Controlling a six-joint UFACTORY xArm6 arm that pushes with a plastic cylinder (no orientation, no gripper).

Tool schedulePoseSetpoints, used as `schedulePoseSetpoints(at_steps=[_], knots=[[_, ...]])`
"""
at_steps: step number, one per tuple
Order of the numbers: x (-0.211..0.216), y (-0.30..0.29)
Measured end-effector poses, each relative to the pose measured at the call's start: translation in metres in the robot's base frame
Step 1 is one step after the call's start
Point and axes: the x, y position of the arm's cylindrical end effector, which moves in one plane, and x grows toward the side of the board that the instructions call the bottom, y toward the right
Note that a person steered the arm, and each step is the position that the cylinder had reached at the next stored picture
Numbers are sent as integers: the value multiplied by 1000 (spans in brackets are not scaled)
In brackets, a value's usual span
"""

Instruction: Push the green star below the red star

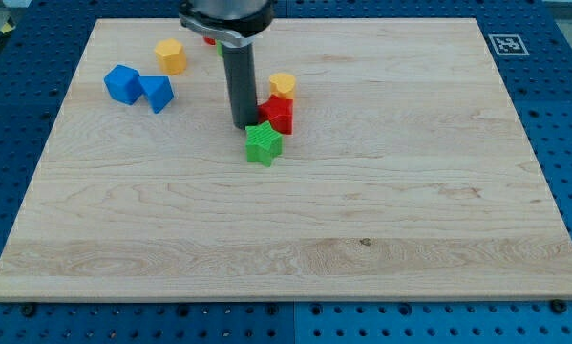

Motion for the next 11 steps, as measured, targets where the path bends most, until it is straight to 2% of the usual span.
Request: schedulePoseSetpoints(at_steps=[1, 3, 5, 10, 11], knots=[[0, 14], [2, -55], [56, -34], [45, 22], [45, -8]])
